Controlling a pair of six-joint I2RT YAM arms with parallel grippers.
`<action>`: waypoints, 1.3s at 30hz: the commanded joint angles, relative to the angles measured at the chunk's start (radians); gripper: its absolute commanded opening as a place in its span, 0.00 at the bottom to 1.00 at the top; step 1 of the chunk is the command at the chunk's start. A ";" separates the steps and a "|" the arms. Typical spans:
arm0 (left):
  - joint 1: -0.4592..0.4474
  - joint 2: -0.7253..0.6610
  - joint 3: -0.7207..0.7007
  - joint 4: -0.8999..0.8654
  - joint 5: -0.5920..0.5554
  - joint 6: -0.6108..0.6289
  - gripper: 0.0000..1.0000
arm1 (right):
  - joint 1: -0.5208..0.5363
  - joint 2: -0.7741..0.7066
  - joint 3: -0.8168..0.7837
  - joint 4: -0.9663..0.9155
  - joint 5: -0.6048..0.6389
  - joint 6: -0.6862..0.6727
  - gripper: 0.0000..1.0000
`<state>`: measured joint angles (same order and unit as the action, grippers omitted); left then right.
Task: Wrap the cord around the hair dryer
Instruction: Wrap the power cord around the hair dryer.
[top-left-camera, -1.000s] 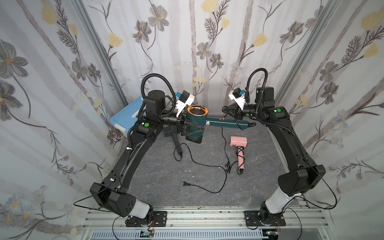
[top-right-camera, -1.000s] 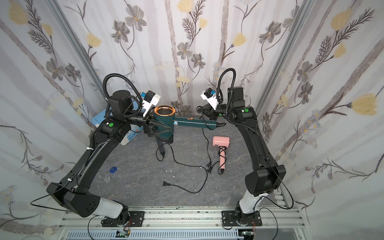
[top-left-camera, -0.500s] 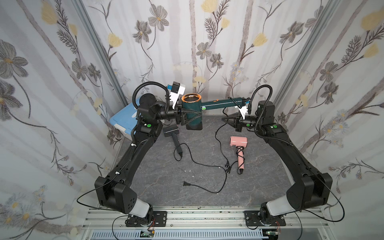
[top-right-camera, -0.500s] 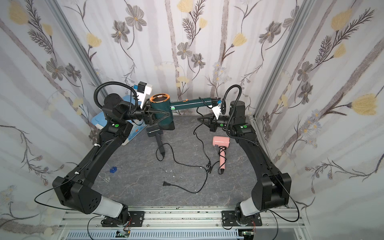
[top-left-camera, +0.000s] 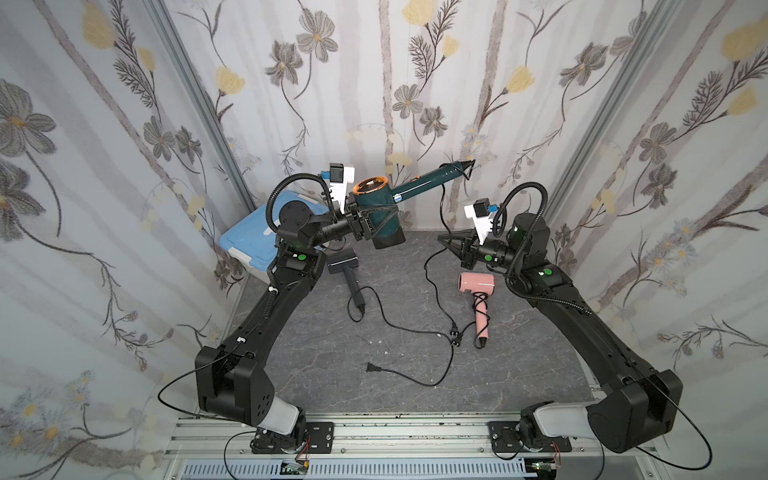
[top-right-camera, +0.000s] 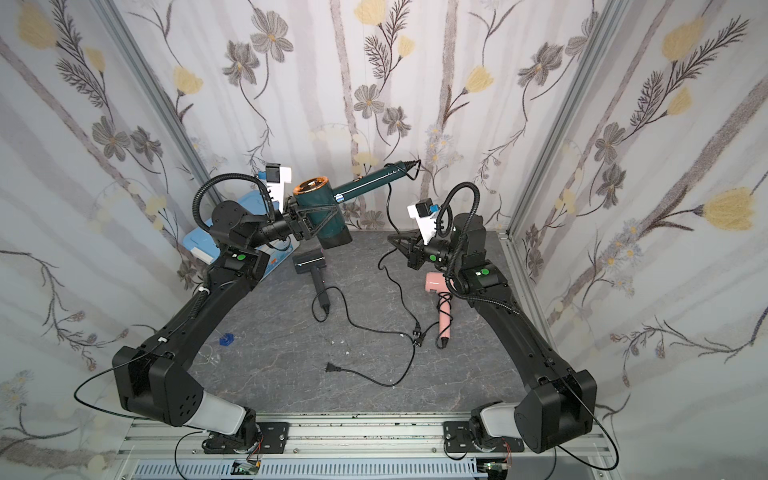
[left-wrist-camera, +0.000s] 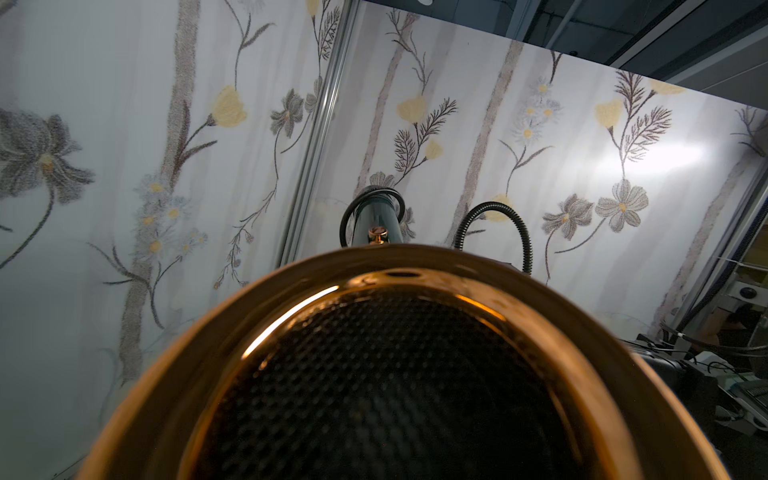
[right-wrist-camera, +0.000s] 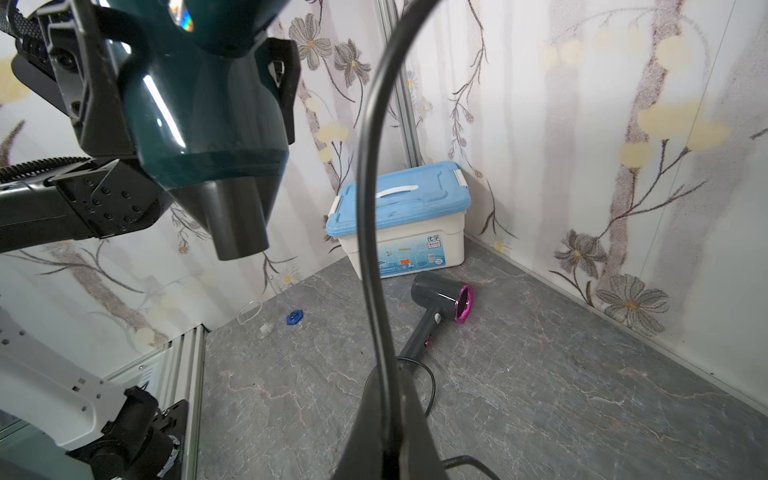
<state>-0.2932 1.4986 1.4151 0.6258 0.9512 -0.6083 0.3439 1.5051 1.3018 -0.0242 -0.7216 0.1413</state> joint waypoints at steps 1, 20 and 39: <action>-0.003 0.003 0.047 -0.154 -0.075 0.163 0.00 | 0.059 0.003 0.055 -0.171 0.181 -0.092 0.00; -0.189 0.088 0.389 -1.454 -0.226 1.163 0.00 | 0.276 0.263 0.767 -1.060 0.894 -0.451 0.00; -0.215 -0.062 0.307 -1.479 0.072 1.170 0.00 | 0.239 0.307 0.715 -0.815 0.999 -0.754 0.00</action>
<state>-0.4988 1.4483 1.7271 -0.8585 0.8253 0.5594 0.6010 1.8011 2.0167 -1.0241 0.2607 -0.5350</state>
